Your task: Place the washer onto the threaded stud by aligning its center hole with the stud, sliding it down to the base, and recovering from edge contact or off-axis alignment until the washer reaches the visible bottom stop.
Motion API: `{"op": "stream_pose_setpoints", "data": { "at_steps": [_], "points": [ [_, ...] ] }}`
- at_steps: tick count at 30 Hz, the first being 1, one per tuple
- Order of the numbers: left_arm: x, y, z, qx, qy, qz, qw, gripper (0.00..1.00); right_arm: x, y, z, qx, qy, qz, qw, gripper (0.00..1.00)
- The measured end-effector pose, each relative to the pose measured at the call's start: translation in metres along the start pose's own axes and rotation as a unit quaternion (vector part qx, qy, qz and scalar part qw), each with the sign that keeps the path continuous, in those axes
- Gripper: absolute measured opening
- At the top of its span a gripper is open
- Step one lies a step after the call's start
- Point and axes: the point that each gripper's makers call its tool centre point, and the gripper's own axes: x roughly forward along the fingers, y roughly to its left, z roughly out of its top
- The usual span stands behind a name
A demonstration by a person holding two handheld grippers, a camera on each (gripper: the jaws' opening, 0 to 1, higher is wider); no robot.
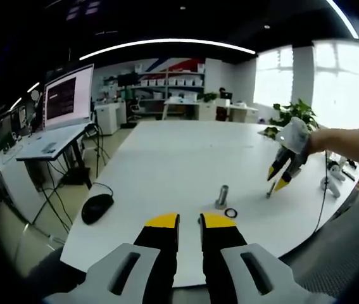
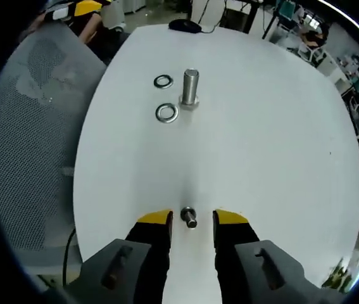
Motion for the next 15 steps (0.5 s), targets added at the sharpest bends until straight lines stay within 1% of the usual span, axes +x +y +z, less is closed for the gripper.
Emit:
{"op": "stream_pose_setpoints", "data": {
  "at_steps": [3, 5, 7, 9, 11, 15],
  "points": [
    [0.0, -0.002, -0.002, 0.004, 0.006, -0.005, 1.0, 0.11, -0.011, -0.001, 0.02, 0.007, -0.032, -0.016, 0.9993, 0.28],
    [0.0, -0.002, -0.002, 0.005, 0.005, -0.005, 1.0, 0.11, -0.015, 0.002, 0.03, 0.005, -0.042, -0.015, 0.999, 0.27],
    [-0.001, -0.001, 0.0, 0.0, -0.002, -0.002, 1.0, 0.11, -0.017, 0.01, 0.042, -0.005, -0.054, -0.003, 0.9985, 0.26],
    [-0.001, 0.0, 0.001, -0.001, -0.006, -0.001, 1.0, 0.11, -0.017, 0.015, 0.048, -0.016, -0.051, 0.003, 0.9986, 0.26],
    [-0.001, 0.0, 0.001, -0.001, -0.007, -0.002, 1.0, 0.11, -0.016, 0.018, 0.054, -0.033, -0.045, -0.001, 0.9984, 0.26],
    [-0.002, 0.0, 0.002, -0.003, -0.012, -0.001, 0.9999, 0.11, -0.014, 0.028, 0.069, -0.047, -0.049, 0.008, 0.9977, 0.26]
  ]
}}
